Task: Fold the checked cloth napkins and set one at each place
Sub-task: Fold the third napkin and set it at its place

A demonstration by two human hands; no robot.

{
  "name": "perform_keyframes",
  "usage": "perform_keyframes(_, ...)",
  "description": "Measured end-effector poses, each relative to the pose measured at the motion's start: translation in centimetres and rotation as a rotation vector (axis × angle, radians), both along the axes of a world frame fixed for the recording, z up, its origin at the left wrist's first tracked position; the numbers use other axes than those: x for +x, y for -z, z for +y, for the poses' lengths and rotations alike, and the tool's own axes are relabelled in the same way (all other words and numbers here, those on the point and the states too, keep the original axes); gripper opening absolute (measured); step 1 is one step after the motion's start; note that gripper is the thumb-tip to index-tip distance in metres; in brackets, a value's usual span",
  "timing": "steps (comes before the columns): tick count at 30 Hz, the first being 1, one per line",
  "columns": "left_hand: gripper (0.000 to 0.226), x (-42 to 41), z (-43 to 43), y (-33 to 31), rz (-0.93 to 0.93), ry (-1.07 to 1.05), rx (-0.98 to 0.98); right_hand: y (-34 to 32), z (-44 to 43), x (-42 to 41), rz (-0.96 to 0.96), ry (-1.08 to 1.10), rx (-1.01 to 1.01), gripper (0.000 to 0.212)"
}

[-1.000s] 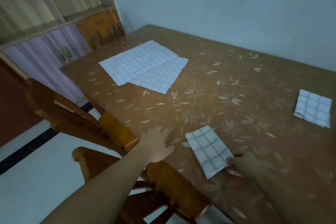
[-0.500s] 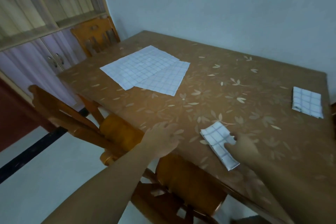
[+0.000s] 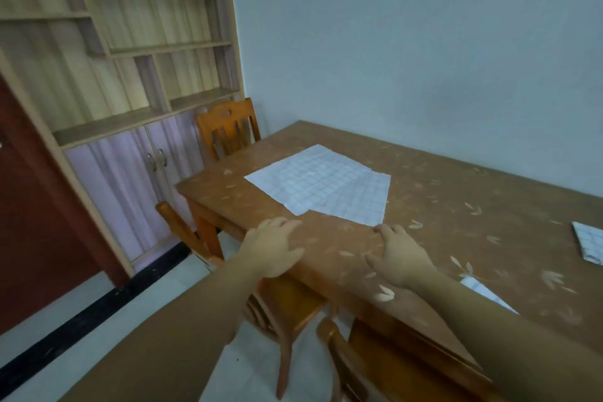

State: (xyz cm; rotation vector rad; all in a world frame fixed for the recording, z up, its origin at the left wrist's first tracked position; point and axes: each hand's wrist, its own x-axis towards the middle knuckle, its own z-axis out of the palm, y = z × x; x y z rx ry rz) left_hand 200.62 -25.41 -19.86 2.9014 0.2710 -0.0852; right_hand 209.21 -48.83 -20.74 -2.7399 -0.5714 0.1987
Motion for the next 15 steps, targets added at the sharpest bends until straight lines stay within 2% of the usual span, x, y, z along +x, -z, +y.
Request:
perform_keyframes(7,0.064,3.2,7.6,1.7,0.011,-0.026,-0.002,1.0,8.3,3.4,0.035,0.018,-0.023,0.060)
perform_keyframes(11,0.065,7.6,12.5,2.7,0.047,0.012,0.029,3.2,13.0,7.6,0.083,0.051,0.032,0.056)
perform_keyframes(15,0.063,13.4,17.0,3.5,0.077,0.042,0.053,4.9,17.1,12.1,0.114,0.110,0.071,0.063)
